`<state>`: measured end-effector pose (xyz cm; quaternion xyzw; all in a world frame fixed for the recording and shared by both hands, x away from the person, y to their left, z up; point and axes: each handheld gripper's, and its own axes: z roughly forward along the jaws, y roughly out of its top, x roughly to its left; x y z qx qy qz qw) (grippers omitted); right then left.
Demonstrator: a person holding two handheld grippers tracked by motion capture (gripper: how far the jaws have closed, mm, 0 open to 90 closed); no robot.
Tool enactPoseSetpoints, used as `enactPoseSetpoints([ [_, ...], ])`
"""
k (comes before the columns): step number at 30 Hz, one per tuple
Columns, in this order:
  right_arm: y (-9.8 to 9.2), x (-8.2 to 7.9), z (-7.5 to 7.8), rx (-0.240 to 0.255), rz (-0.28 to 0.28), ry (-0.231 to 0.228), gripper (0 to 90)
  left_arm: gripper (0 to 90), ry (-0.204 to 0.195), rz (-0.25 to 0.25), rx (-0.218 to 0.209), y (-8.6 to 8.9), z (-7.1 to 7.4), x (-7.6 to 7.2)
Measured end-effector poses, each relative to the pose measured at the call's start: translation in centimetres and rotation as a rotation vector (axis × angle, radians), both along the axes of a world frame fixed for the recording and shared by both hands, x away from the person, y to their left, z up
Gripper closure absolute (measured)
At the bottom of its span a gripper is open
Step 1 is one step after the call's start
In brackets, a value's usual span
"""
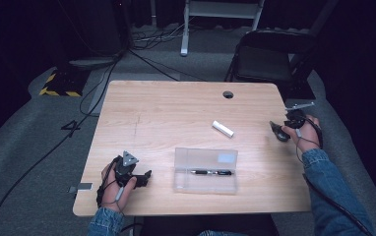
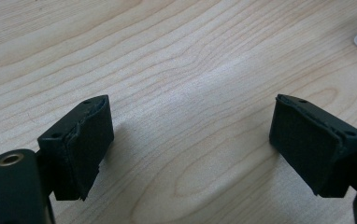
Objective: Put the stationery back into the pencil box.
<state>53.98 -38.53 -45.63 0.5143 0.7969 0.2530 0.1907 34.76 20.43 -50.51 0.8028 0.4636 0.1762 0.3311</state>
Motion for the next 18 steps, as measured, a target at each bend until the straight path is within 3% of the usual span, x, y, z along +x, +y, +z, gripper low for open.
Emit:
enactPoseSetpoints([
  [18, -0.4, 1.4, -2.4, -0.002, -0.039, 0.051, 29.7, 14.2, 0.000, 0.000, 0.000, 0.0, 0.0, 0.0],
])
